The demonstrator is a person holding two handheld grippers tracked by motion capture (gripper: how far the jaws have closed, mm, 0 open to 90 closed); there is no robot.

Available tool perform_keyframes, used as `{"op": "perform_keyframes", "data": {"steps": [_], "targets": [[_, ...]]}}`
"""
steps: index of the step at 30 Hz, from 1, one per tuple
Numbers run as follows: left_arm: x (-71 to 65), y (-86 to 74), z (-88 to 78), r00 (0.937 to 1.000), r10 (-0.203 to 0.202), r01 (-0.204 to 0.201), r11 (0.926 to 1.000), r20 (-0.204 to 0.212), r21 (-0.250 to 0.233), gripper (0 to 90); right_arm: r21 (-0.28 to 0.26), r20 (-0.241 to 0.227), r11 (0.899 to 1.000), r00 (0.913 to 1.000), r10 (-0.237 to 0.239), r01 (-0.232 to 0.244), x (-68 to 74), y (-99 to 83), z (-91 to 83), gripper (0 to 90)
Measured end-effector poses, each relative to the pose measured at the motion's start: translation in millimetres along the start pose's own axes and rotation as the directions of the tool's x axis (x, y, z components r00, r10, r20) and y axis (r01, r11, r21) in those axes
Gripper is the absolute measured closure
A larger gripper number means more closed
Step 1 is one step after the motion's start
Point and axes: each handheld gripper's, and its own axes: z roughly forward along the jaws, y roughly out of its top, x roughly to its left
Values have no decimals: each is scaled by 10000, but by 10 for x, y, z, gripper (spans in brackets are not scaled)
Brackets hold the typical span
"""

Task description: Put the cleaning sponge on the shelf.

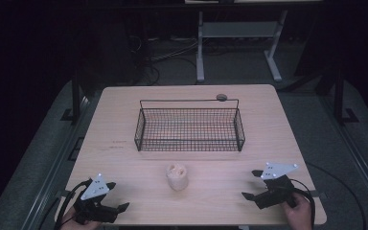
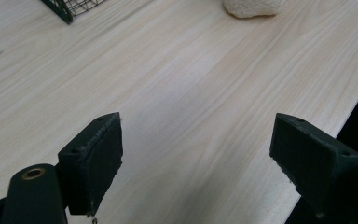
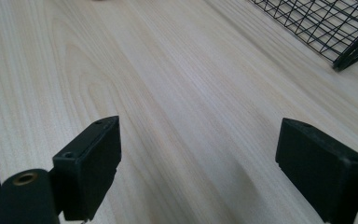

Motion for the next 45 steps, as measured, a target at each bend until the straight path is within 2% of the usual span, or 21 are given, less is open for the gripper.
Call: {"op": "perform_keyframes", "data": {"steps": [9, 17, 23, 31, 45], "targets": [[-29, 120, 12, 9989, 410, -414, 9990, 206, 162, 164, -42, -2, 10000, 10000, 76, -76, 5, -3, -16, 136], [-61, 275, 46, 9955, 855, -869, 9957, 404, 335, 164, -98, 11, 9999, 10000, 65, -65, 7, -5, -26, 136], [-90, 373, 71, 9931, 1030, -1055, 9935, 563, 437, 164, -168, -31, 9998, 10000, 88, -88, 8, -7, -32, 136], [-142, 529, 162, 9875, 1315, -1378, 9880, 871, 704, 164, -225, -54, 9997, 10000, 67, -68, 11, -8, -46, 136], [-209, 775, 258, 9785, 1753, -1830, 9809, 1087, 663, 165, -289, -107, 9996, 9999, 45, -48, 19, -2, -41, 136]]}}
